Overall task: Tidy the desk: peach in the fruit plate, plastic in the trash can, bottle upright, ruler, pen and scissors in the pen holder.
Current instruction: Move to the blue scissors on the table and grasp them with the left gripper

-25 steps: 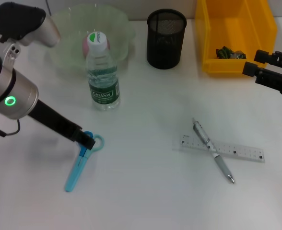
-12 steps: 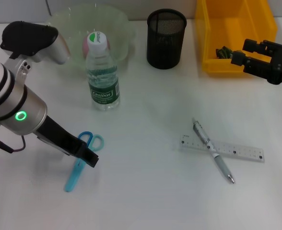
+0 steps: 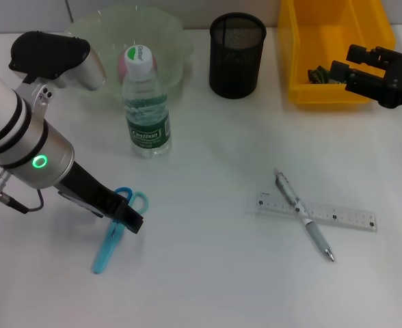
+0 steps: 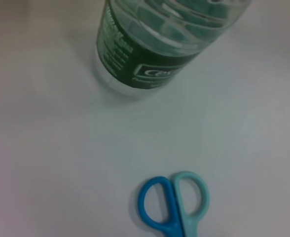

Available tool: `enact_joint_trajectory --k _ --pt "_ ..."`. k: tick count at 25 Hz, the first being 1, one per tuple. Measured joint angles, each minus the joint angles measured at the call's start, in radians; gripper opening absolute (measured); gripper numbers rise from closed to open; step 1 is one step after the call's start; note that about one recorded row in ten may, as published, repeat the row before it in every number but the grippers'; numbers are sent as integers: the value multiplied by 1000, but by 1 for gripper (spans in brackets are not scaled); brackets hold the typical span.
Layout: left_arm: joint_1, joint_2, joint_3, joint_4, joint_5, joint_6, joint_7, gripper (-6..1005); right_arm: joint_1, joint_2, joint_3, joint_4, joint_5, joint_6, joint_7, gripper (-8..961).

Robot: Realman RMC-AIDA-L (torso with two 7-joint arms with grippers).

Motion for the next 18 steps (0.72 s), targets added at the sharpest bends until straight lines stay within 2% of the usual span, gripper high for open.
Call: enact_joint_trajectory --k 16,18 --pt "-29 1 6 -51 31 -17 0 720 9 7 0 4 1 11 -5 622" --pt "-53 0 15 -93 30 -27 0 720 9 7 0 4 1 11 -5 622"
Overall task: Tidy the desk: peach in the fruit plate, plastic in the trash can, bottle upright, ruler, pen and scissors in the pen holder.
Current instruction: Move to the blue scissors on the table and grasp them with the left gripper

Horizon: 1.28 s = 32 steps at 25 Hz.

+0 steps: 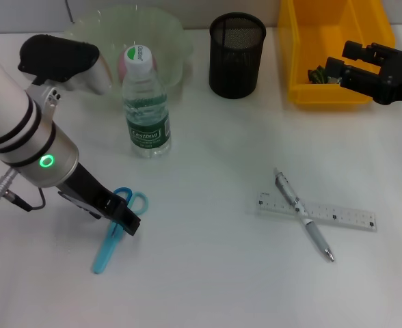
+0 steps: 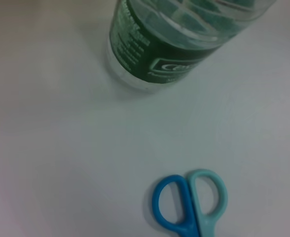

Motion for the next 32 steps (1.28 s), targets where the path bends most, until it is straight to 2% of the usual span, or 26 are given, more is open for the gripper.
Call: enact_joint_trajectory --k 32 --pt "-14 -2 29 -10 7 1 1 712 0 0 0 0 0 -5 0 622"
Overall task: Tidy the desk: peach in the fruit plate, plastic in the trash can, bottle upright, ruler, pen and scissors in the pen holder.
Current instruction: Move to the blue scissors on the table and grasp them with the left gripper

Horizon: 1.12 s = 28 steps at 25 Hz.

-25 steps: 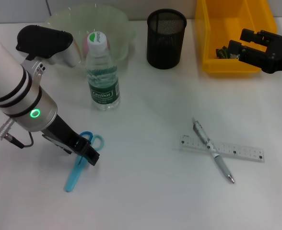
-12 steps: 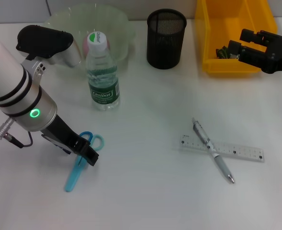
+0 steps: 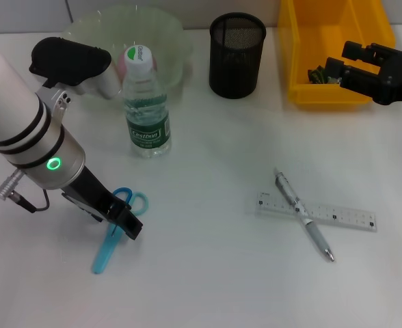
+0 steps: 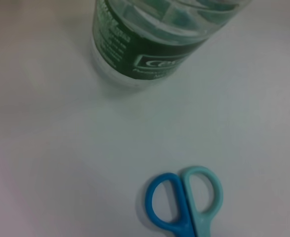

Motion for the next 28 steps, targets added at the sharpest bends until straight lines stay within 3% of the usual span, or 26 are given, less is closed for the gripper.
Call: enact_joint_trajectory --k 28 --pt "-9 0 15 -23 2 -10 -1 706 -6 2 0 0 0 -8 8 621"
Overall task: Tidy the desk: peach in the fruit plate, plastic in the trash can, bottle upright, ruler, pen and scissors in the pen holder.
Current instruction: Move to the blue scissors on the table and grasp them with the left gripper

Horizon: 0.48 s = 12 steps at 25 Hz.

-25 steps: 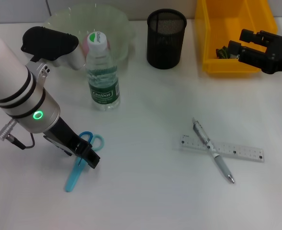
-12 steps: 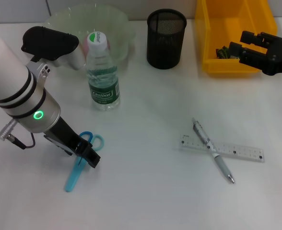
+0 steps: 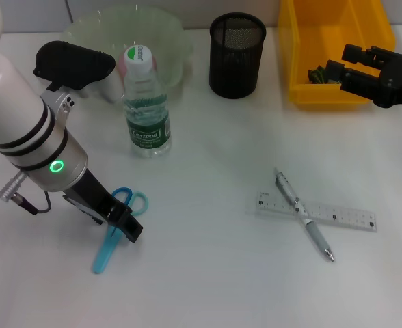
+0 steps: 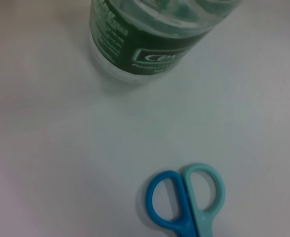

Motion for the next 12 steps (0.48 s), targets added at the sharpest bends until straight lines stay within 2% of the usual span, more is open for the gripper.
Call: enact_joint_trajectory --k 12 --pt "-3 0 15 1 7 1 0 703 0 0 0 0 0 0 -3 621"
